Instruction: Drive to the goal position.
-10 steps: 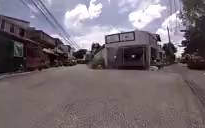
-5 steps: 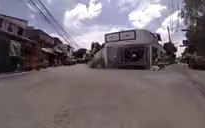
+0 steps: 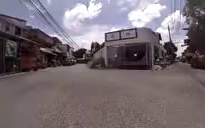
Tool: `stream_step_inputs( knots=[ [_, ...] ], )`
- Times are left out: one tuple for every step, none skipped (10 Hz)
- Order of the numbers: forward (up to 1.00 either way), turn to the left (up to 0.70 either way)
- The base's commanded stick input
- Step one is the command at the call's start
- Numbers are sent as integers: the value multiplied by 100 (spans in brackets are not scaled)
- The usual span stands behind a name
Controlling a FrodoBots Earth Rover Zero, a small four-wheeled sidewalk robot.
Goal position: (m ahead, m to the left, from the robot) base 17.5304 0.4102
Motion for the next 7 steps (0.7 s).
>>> stream_step_inputs(
  knots=[
    [70,35],
    [70,35],
    [70,35],
    [70,35],
    [70,35],
    [70,22],
    [70,7]
  ],
)
